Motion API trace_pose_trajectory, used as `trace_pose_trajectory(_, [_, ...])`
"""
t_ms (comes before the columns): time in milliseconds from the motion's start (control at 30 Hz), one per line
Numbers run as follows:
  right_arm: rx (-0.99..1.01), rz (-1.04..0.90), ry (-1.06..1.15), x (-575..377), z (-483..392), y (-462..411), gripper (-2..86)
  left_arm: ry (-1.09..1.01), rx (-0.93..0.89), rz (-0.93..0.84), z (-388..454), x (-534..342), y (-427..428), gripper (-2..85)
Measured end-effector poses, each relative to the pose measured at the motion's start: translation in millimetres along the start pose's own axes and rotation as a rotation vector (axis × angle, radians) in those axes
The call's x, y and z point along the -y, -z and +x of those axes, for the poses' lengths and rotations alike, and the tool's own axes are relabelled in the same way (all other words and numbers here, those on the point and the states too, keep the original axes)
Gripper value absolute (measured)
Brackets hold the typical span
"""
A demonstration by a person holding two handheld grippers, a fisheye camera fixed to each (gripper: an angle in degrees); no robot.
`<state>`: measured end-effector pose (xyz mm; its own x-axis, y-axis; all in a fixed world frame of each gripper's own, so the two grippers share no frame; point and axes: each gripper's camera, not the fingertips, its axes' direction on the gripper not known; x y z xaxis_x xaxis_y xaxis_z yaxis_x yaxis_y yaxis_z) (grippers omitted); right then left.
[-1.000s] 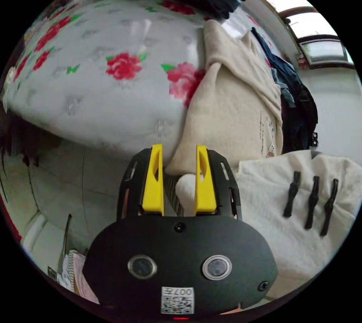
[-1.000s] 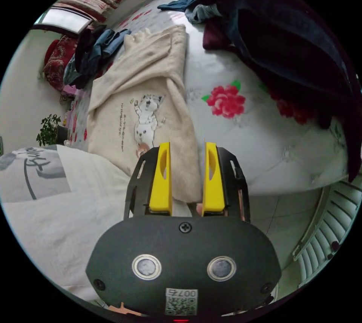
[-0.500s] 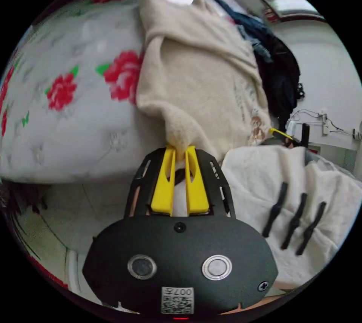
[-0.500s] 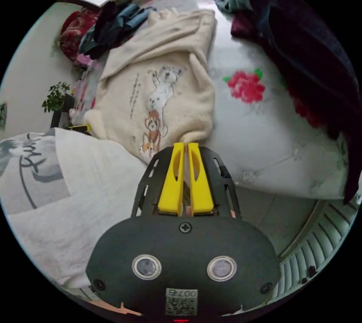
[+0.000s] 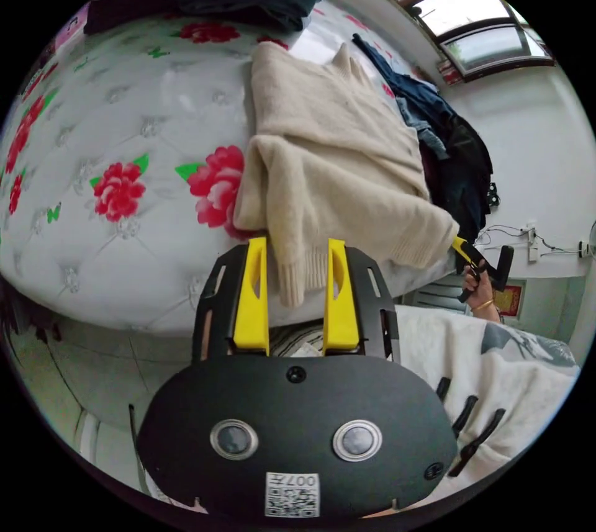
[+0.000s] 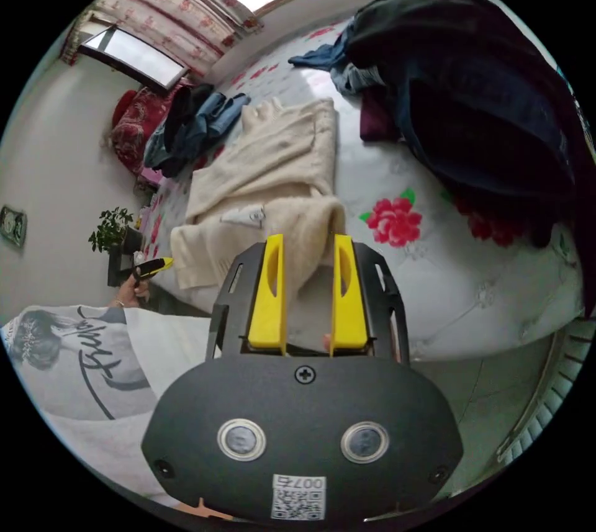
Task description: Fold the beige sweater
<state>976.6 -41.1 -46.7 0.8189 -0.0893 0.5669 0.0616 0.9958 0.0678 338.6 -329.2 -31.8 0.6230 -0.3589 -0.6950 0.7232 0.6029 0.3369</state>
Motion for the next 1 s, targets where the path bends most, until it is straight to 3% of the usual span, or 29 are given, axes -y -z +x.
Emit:
trace_pose_trajectory(133, [0.051, -0.013, -0.082, -10, 16, -1, 8.8, 0.022, -0.015, -0.065, -7, 1, -20, 13.1])
trace_pose_trajectory(233, [0.126, -0.097, -0.092, -4, 20, -17, 7.7, 0.041, -0.019, -0.094, -14, 12, -29, 7.1])
trace_pose_trajectory(400, [0.143, -0.203, -0.018, 15, 15, -24, 3.0, -0.027, -0.233, -0.108, -31, 30, -5, 2.1])
trace_pose_trajectory(600, [0.415, -0.024, 0.1, 45, 16, 60, 0.7, -0.134, -0.667, 0.119, -58, 53, 85, 0.8])
trace_pose_trajectory(767, [0.594, 0.142, 0.131, 115, 18, 113, 0.6, -0.118, -0.766, 0.244, -66, 135, 132, 1.0])
trace_pose_trajectory(933, [0.444, 0.293, 0.039, 212, 8, 107, 2.6, 0.092, -0.676, 0.389, -58, 232, 136, 3.9])
trace_pose_trajectory(1000, [0.329, 0.288, -0.037, 232, 15, 84, 3.9, 0.225, -0.465, 0.423, -62, 250, 119, 7.1])
